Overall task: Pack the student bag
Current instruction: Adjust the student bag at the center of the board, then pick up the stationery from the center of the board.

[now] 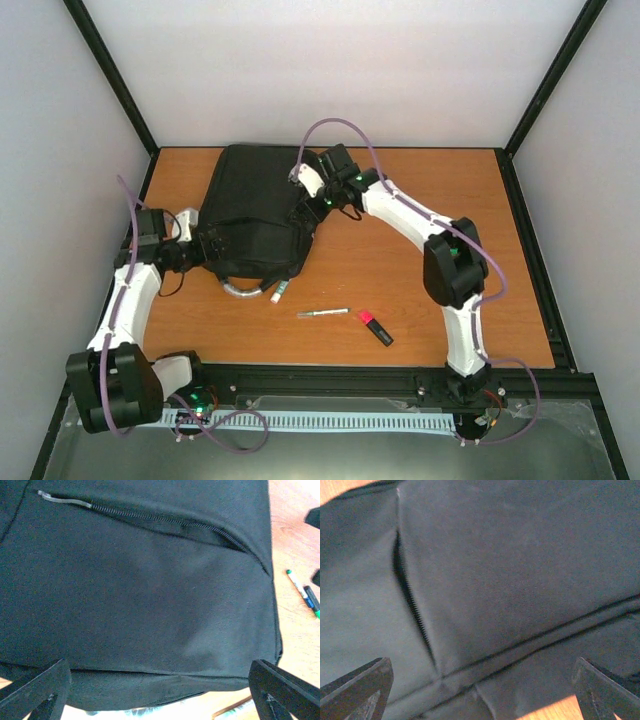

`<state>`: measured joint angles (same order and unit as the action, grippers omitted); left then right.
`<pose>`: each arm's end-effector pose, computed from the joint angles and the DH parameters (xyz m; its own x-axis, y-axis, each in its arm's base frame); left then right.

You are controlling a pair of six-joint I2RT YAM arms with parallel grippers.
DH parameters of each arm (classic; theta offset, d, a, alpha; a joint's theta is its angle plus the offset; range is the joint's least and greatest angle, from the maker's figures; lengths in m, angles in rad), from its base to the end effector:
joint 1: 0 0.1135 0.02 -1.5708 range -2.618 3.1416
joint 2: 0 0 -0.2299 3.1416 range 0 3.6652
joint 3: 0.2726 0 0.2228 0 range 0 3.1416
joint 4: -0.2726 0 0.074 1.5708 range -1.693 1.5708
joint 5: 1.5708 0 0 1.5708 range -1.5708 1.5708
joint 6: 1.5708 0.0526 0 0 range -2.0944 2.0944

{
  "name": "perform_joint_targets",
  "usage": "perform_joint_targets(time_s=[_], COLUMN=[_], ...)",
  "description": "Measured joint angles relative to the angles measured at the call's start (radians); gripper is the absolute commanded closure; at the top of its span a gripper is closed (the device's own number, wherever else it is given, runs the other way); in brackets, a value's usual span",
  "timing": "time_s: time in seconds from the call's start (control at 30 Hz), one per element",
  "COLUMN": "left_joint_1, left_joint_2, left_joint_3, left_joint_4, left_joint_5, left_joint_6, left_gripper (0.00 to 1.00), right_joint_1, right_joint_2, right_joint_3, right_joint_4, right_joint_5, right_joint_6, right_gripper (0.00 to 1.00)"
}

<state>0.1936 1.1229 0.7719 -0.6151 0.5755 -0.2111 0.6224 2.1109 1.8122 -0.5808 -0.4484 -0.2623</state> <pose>0.2113 0.0123 0.2061 -0.8192 -0.3397 -0.4621 -0.0301 0.8300 -0.5569 0.3429 0.2741 0.2113 -0.4101 -0.5818 -0.7023 -0.8866 0.4350 0.1573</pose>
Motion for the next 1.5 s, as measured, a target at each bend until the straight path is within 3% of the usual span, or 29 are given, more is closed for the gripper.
perform_joint_targets(time_s=[0.37, 0.67, 0.77, 1.0, 1.17, 1.3, 1.5], left_joint_1=[-0.148, -0.348, -0.400, -0.458, -0.589, -0.669, -0.713], left_joint_2=[0.196, 0.255, 0.244, 0.286, 0.315, 0.347, 0.407], left_joint_3=[0.339, 0.366, 0.351, 0.327, 0.312, 0.305, 0.284], left_joint_4=[-0.215, -0.354, -0.360, -0.359, -0.348, -0.338, -0.316], left_joint_5=[-0.047, -0.050, -0.011, 0.042, 0.047, 0.018, -0.128], left_joint_6=[0.267, 0.375, 0.370, 0.315, 0.268, 0.211, 0.108], left_gripper=[0.04, 0.00, 0.01, 0.34, 0.47, 0.40, 0.39], right_joint_1=[0.000, -0.043, -0.092, -0.218, -0.229, -0.229, -0.229], right_joint_2=[-0.280, -0.372, -0.411, -0.486, -0.507, -0.507, -0.511], right_joint_3=[-0.164, -0.324, -0.354, -0.420, -0.465, -0.477, -0.481], right_joint_4=[-0.002, -0.018, -0.022, -0.006, -0.008, -0.021, -0.021], right_joint_5=[0.063, 0.142, 0.150, 0.179, 0.171, 0.142, 0.113], right_joint_6=[-0.034, -0.066, -0.066, -0.066, -0.066, -0.059, -0.047], right_gripper=[0.00, 0.00, 0.00, 0.00, 0.00, 0.00, 0.00])
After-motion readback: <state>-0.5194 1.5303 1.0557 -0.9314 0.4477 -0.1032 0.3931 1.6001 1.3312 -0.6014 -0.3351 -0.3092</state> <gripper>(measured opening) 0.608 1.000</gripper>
